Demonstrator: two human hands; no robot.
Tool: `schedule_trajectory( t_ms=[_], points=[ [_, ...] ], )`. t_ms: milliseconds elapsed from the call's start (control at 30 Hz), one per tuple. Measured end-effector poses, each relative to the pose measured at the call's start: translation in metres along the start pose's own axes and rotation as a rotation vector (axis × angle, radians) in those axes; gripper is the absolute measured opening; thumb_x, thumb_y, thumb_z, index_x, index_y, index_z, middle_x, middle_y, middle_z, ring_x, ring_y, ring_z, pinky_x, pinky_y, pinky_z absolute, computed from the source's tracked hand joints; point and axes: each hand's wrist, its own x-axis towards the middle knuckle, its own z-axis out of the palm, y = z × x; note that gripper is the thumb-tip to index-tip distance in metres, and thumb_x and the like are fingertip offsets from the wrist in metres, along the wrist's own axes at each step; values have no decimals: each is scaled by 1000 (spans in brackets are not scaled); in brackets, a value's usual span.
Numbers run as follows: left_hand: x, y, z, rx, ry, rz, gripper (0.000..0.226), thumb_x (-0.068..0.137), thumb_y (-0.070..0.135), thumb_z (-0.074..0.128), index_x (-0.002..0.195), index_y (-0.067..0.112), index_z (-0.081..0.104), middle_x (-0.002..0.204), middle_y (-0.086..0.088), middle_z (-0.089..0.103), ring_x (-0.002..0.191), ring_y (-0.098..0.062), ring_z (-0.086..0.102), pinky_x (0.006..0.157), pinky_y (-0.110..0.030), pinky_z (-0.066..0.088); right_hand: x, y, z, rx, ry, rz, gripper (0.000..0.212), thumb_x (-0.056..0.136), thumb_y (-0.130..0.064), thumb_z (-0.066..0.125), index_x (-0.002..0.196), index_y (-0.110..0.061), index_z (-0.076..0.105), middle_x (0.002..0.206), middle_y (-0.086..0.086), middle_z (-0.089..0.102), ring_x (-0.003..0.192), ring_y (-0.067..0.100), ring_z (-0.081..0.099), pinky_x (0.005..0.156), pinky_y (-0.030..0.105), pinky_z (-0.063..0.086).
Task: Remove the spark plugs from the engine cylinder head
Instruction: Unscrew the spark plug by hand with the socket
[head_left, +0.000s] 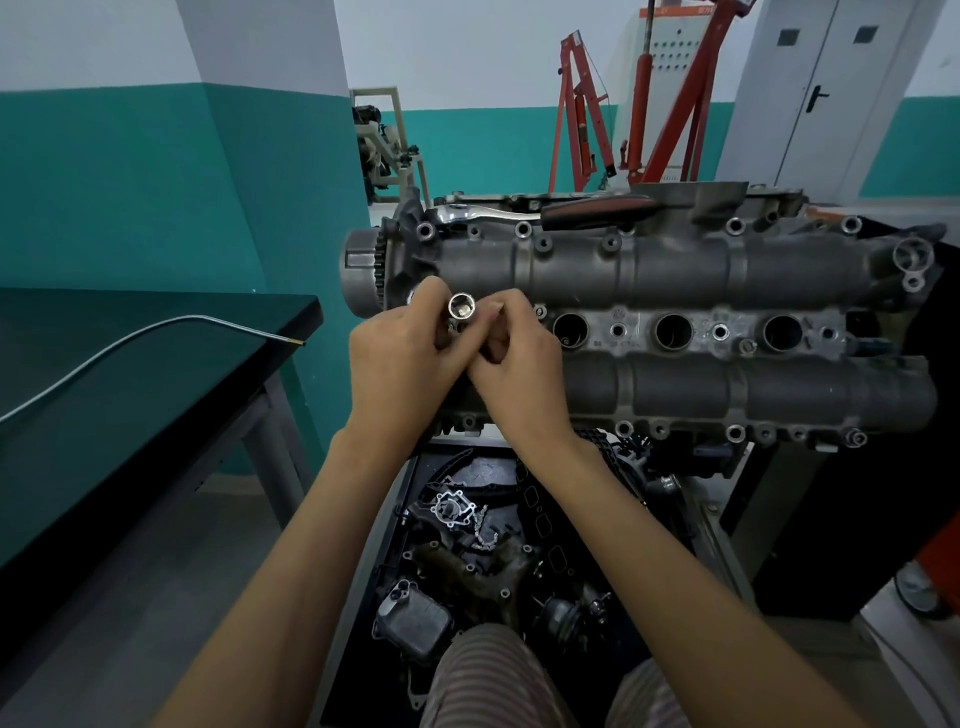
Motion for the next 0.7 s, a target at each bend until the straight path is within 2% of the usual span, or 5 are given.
schedule_trajectory(
  t_ms=[133, 367, 533, 600, 700],
  points=[
    [1, -1, 0, 3, -6, 15, 41, 85, 37, 61, 66, 3, 51, 46, -5, 49, 39, -19, 45, 38, -31, 36, -2, 1, 1, 26, 43, -31, 12, 86, -8, 58, 77, -11, 51, 60, -7, 49, 55, 6, 44, 50, 22, 37],
    [0, -6, -11, -64, -146, 84, 25, 89, 26, 51, 102, 8, 63, 54, 10, 50, 45, -11, 47, 45, -26, 39, -3, 1, -1, 18, -22, -110, 26, 91, -9, 49, 115, -11, 61, 98, 1, 67, 89, 11, 62, 80, 30, 51],
    [2, -5, -9, -63, -110, 21, 22, 86, 21, 66, 83, 1, 59, 49, 7, 43, 42, -12, 37, 43, -26, 35, -3, 2, 0, -8, 6, -39, 36, 87, -14, 57, 123, -13, 51, 68, -11, 49, 62, 2, 46, 61, 21, 42],
    [1, -3, -7, -55, -88, 1, 33, 84, 30, 68, 75, 1, 53, 47, 0, 45, 41, -13, 37, 41, -28, 36, -3, 0, -1, 15, -1, 1, 26, 83, -16, 62, 108, -18, 53, 64, -2, 49, 58, 7, 45, 56, 25, 43],
    [1, 0, -7, -69, -82, -15, 40, 83, 42, 63, 75, 4, 53, 48, -1, 49, 42, -14, 42, 41, -30, 39, -3, -1, -2, 54, 39, -14, 14, 83, -11, 60, 80, -21, 51, 60, -8, 46, 56, 4, 43, 52, 14, 33]
  ],
)
